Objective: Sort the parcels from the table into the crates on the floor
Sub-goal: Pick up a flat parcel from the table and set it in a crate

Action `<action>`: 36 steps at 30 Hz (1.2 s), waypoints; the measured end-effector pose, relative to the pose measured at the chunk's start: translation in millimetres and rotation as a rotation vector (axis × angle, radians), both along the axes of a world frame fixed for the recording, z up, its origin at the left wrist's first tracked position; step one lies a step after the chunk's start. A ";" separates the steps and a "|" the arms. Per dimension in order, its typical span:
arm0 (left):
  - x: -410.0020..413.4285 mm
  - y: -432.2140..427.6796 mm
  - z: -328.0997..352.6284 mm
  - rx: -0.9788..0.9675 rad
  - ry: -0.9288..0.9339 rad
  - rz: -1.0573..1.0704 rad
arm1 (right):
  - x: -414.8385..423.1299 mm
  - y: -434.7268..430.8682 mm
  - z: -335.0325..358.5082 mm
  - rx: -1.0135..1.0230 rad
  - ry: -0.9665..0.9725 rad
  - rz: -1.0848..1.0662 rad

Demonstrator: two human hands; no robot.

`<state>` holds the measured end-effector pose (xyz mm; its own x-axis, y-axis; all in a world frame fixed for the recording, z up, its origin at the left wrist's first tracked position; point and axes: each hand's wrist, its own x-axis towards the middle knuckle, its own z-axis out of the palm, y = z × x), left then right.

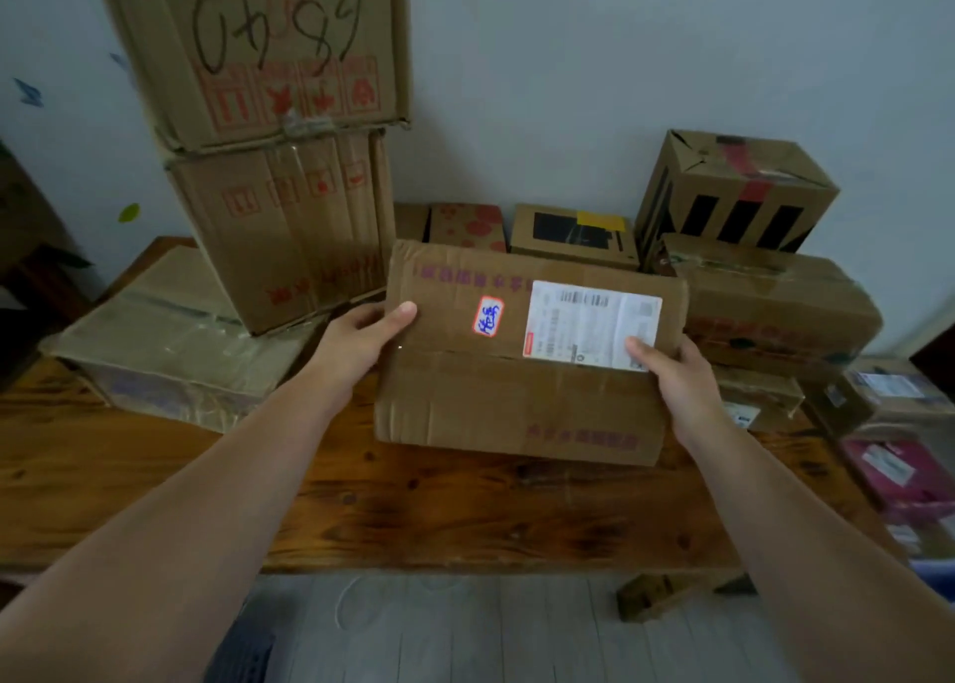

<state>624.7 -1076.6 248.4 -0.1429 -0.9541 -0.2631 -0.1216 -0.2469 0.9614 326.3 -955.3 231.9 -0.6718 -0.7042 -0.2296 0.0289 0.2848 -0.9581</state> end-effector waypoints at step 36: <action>16.5 9.2 -4.0 -0.088 0.019 -0.232 | 34.2 48.0 -14.0 -0.110 -0.057 -0.079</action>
<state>641.1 -1067.4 244.4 -0.3651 -0.9143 -0.1755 -0.1468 -0.1296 0.9806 360.5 -907.3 217.9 -0.7145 -0.6724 -0.1935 0.1028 0.1727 -0.9796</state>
